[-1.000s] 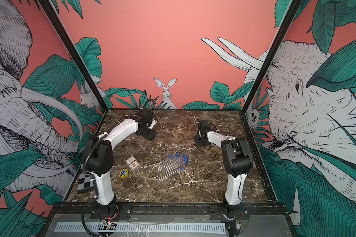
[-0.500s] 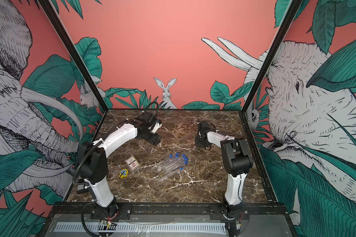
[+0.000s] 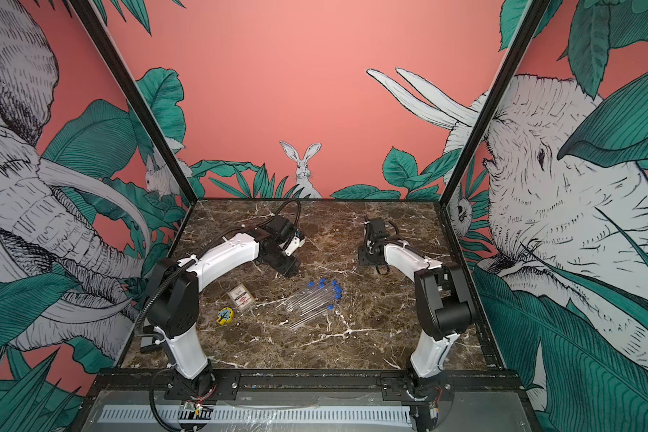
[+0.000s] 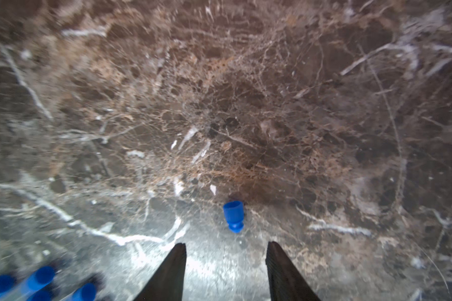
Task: Remove stoppers from test tubes
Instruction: Place the stopper at the center of the board.
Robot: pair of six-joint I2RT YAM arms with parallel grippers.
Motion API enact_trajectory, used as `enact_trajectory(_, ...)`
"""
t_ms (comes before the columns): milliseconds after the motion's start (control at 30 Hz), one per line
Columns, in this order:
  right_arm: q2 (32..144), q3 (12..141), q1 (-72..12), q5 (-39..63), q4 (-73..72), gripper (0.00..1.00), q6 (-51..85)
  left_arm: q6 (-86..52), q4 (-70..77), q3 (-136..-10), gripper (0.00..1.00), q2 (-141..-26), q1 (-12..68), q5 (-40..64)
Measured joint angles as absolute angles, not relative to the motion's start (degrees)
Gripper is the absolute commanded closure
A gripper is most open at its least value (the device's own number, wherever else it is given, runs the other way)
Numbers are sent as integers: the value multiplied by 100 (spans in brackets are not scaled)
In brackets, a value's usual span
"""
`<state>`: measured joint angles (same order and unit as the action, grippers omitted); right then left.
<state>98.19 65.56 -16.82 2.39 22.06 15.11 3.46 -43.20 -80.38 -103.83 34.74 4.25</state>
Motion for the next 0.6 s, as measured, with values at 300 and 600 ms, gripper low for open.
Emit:
enact_trajectory(300,8709,5666,-1920,720,1984,13,1774,252,-4169,-8031,37,-10720,3632,515)
enact_trajectory(600,8514,5144,-2305,1160,1295,10,1994,252,-4165,-8018,37,-10910,3795,508)
